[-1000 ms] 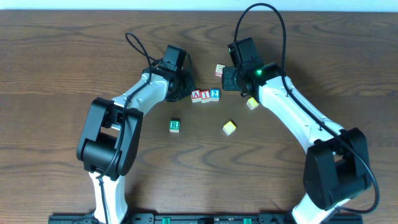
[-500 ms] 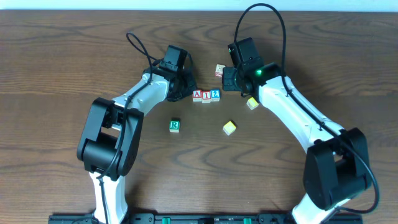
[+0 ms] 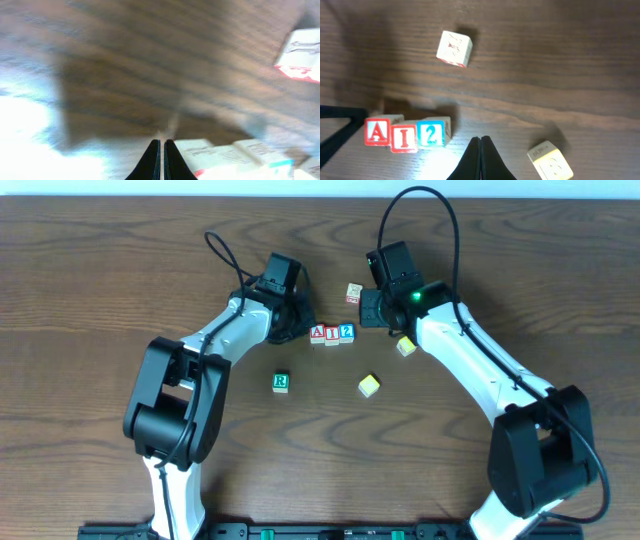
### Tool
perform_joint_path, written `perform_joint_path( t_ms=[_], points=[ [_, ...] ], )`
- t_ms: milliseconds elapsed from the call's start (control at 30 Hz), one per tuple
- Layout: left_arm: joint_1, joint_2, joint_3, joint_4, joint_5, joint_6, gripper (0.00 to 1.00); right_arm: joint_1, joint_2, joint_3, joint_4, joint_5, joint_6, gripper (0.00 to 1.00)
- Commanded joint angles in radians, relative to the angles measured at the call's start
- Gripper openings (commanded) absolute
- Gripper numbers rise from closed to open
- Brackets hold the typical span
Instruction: Spell out Ai2
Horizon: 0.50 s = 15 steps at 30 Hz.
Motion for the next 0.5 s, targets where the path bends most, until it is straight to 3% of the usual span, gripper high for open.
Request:
perform_joint_path(
  t_ms=[0,167,267,467],
  points=[
    [0.029,-0.081,0.017,-0.045,-0.086,0.072,0.06,-0.006,-0.097,0.008,-0.023,0.041,-0.003,0.02],
    [0.033,-0.260,0.021,-0.128,-0.131,0.156,0.06,-0.004,-0.286,0.007,-0.148,0.041,-0.005,0.02],
    [0.008,-0.445,0.017,-0.270,-0.132,0.218,0.06,0.019,-0.445,0.006,-0.298,0.056,-0.005,0.02],
    [-0.125,-0.792,-0.138,-0.381,-0.260,0.224,0.06,0.161,-0.779,-0.094,-0.458,0.108,0.000,0.02]
  ],
)
